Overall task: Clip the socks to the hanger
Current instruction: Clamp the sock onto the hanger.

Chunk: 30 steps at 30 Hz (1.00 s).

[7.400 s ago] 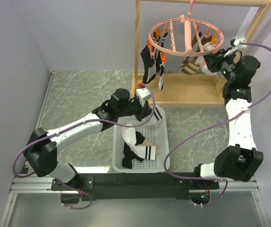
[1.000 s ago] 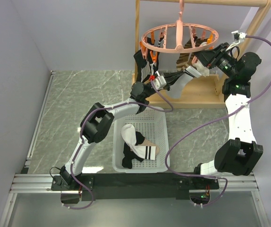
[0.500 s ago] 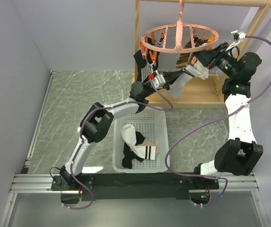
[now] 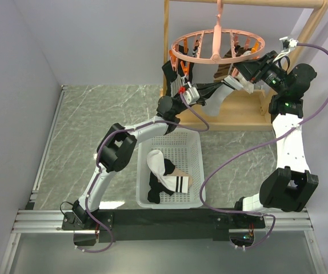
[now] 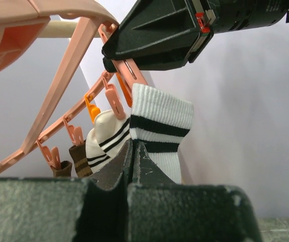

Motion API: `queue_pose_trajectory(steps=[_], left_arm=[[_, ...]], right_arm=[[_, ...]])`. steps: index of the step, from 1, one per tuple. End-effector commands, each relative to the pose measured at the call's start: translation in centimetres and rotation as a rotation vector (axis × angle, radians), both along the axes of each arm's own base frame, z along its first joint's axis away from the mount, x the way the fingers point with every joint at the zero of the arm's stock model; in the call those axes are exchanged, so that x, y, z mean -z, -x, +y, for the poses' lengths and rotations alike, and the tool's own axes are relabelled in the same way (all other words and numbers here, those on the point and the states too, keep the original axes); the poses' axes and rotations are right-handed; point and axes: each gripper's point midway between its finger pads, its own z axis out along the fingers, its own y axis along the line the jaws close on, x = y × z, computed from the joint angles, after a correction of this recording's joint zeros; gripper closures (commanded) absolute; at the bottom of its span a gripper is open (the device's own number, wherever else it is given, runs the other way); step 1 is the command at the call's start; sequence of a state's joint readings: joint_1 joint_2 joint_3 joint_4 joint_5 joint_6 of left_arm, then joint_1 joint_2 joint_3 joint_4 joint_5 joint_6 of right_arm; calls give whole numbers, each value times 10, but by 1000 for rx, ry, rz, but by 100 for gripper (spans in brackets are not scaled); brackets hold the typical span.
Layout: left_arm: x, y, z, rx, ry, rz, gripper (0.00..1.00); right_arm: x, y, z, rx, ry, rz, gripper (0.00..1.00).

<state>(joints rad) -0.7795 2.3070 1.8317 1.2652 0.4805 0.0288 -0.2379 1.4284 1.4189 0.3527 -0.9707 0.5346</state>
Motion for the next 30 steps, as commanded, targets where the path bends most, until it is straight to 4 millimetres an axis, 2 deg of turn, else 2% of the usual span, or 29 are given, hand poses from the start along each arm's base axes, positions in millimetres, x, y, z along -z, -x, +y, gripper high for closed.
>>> queue_pose_trajectory(steps=[1, 30], left_arm=[[-22, 6, 3, 26, 36, -40, 99], [-7, 0, 3, 43, 24, 10, 99]], right_arm=[[-15, 7, 6, -17, 20, -74, 100], [-21, 8, 7, -25, 16, -86, 100]])
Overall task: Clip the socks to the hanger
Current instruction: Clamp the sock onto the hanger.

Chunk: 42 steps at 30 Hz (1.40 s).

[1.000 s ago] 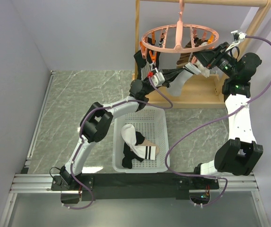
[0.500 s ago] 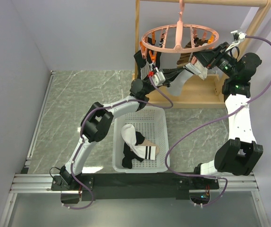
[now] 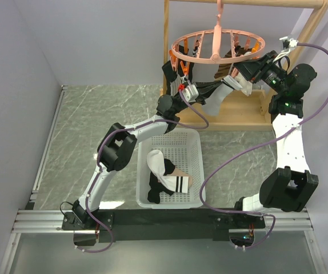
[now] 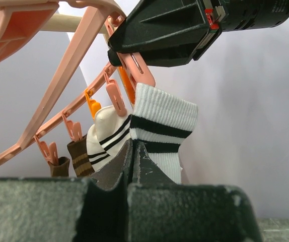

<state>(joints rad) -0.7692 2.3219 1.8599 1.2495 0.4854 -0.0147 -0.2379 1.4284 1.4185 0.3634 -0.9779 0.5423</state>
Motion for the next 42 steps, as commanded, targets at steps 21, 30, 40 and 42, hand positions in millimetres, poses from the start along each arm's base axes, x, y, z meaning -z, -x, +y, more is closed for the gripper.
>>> queue_pose_trajectory(steps=[21, 30, 40, 42], left_arm=[[4, 3, 0, 21, 4, -7, 99], [-1, 4, 1, 23, 15, -13, 99], [-9, 6, 2, 39, 23, -23, 99], [-10, 6, 2, 41, 24, -18, 99]], right_arm=[[-21, 8, 5, -8, 26, -82, 100], [-19, 7, 4, -5, 30, -80, 100], [-19, 9, 6, -13, 30, -84, 100], [-18, 9, 6, -10, 29, -82, 100]])
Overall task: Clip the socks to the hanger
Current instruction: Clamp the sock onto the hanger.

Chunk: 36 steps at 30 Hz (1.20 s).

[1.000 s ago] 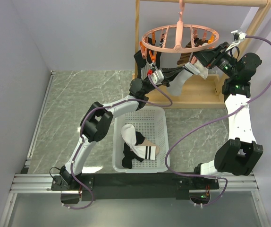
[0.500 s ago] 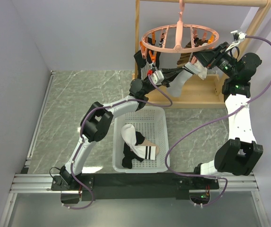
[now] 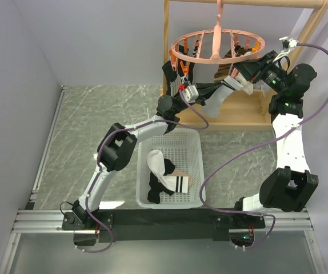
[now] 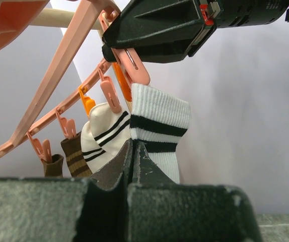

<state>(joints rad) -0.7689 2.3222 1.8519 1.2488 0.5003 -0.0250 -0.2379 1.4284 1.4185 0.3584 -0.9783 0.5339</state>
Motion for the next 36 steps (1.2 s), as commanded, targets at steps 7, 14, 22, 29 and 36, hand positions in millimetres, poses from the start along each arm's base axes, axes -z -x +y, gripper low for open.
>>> queue_pose_trajectory(steps=[7, 14, 22, 29, 36], left_arm=[[-20, 2, 2, 31, 38, -25, 99], [-25, 5, 4, 42, 54, -30, 99], [-34, 10, 8, 66, 72, -41, 100], [-40, 9, 10, 67, 81, -37, 99], [-45, 9, 9, 75, 80, -35, 99]], right_arm=[[-18, 11, 7, -17, 28, -83, 100], [-16, 12, 7, -15, 31, -81, 100], [-16, 13, 8, -21, 35, -86, 100], [-12, 13, 10, -33, 42, -92, 100], [-13, 16, 14, -54, 45, -102, 100]])
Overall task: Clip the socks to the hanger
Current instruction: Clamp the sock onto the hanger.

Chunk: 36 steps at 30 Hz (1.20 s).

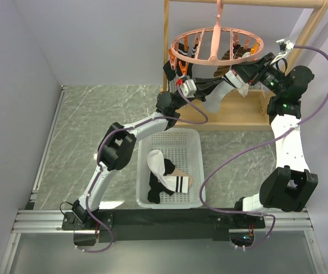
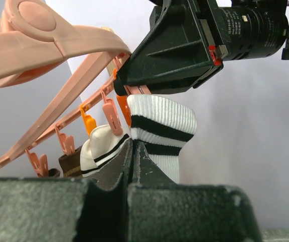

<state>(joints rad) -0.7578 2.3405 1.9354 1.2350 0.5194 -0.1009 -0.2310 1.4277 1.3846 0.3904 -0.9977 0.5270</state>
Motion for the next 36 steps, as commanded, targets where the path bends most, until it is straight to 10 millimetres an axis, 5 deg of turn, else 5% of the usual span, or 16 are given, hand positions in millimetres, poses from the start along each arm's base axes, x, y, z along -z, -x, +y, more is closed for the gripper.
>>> queue_pose_trajectory(steps=[1, 8, 14, 20, 31, 36], left_arm=[[-25, 9, 7, 25, 46, -45, 99], [-25, 5, 0, 15, 13, -32, 99], [-20, 3, -2, -5, 0, -26, 99], [-16, 4, 3, -9, 4, -13, 99], [-16, 1, 17, -23, 30, 39, 99], [-21, -2, 30, -24, 58, 49, 99]], right_arm=[[-22, 15, 9, -29, 36, -102, 100], [-21, 16, 10, -32, 35, -106, 99], [-22, 17, 10, -39, 31, -101, 59], [-14, 15, 8, -19, 85, -63, 34], [-35, 27, -5, 101, 162, -65, 30], [-37, 23, -38, 333, 202, -84, 29]])
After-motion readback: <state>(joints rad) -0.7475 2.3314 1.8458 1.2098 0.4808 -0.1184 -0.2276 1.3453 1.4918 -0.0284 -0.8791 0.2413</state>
